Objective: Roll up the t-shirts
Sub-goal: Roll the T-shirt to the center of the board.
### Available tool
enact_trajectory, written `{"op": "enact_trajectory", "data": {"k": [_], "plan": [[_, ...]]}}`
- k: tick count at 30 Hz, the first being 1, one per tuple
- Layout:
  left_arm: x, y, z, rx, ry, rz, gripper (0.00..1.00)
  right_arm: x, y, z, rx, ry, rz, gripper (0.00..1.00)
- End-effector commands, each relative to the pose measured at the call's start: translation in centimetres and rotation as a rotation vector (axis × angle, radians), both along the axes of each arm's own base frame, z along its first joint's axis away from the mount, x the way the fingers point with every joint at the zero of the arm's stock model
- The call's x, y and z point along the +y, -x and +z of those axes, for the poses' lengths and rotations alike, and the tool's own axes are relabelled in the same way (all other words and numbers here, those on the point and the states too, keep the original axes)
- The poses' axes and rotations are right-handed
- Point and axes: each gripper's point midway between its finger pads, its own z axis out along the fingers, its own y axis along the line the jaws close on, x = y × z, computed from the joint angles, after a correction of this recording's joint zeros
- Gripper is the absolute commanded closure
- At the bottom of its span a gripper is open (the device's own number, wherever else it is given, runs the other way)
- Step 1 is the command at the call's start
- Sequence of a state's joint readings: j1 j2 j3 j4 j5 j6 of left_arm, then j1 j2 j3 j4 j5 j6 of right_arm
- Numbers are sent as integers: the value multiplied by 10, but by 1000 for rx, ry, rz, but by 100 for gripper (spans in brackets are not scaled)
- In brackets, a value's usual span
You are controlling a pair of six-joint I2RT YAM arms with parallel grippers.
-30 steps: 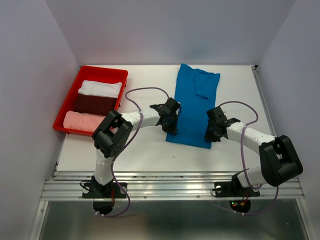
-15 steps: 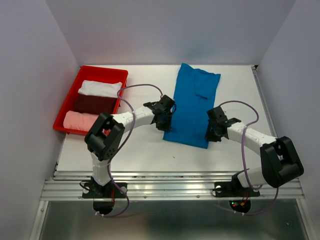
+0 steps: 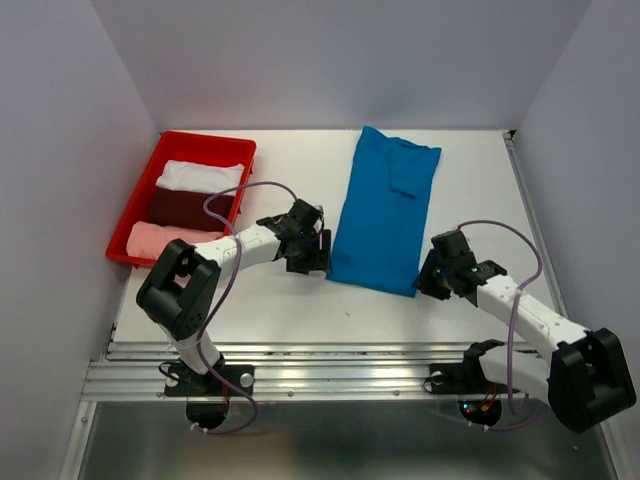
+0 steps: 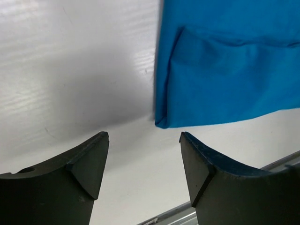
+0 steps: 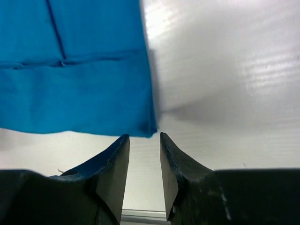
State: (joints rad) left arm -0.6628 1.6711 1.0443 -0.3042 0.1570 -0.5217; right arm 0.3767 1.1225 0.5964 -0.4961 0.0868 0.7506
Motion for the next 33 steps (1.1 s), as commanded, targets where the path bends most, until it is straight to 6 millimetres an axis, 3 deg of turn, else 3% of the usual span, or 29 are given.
{"op": "enact_trajectory", "data": {"k": [1,6,12,22,33], "plan": [[-9,9,13,-13,111,-13,26,15,5,4,-65,-177,-76,62],[-14,11,1,10,153,-18,31,25,16,-6,-70,-311,-126,62],[-9,15,-19,38,122,-7,41,15,20,-21,-54,-262,-166,62],[-12,7,-18,22,134,14,58,8,13,-25,-68,-216,-186,71],[-22,10,-15,44,181,-28,61,8,7,-24,-78,-203,-180,75]]}}
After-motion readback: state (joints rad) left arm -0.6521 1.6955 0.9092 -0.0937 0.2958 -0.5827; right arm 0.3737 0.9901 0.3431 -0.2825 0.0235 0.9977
